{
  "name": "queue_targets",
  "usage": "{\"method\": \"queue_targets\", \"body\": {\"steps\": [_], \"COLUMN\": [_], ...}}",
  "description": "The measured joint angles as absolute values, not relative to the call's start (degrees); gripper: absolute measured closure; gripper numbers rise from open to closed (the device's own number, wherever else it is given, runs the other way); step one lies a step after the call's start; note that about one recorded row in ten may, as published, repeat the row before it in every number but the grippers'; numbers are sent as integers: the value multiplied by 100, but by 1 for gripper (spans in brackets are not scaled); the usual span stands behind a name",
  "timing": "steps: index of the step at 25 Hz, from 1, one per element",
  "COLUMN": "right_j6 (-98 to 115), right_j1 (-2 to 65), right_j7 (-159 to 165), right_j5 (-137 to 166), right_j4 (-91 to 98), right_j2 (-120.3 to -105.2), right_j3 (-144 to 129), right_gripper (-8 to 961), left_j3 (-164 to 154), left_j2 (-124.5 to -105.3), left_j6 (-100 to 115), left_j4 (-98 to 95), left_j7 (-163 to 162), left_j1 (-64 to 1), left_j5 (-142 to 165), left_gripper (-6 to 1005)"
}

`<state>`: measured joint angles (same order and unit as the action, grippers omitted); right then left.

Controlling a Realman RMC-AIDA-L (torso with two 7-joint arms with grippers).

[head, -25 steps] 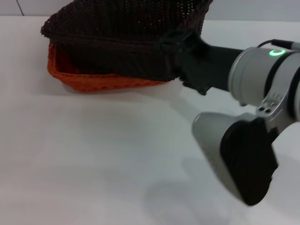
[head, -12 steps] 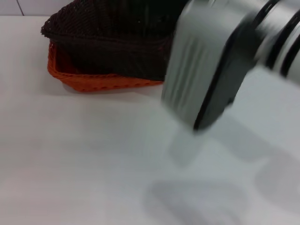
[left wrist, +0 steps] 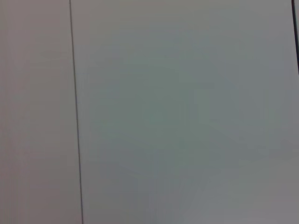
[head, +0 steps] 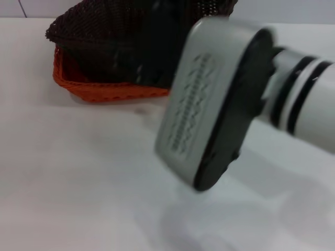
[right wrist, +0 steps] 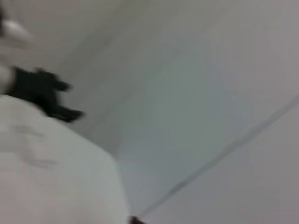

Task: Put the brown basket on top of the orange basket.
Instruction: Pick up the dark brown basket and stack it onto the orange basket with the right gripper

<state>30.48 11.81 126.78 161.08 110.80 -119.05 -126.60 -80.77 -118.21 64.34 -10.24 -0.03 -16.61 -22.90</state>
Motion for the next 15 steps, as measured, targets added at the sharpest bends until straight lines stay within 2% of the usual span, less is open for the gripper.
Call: {"method": "queue_targets", "body": {"steps": [7,15], "right_j6": [3796,4049], "right_j1": [1735,1916], "right_j7": [12711,12843], "right_j5": [16135,16523], "right_j4": [10752,10691], "right_j2": [-11934,-11943], "right_j3": [-12612,-11998], "right_gripper": [336,336], "left_j3": [-8070,-8050], "left_j2": [-11804,-11803], "left_j6": [6449,6457], "left_j4": [-1031,-1028], "left_j7": [4,5], "left_j1": [-1639,-1546], "left_j5": [-2314,-2337], "left_gripper": [157,157]}}
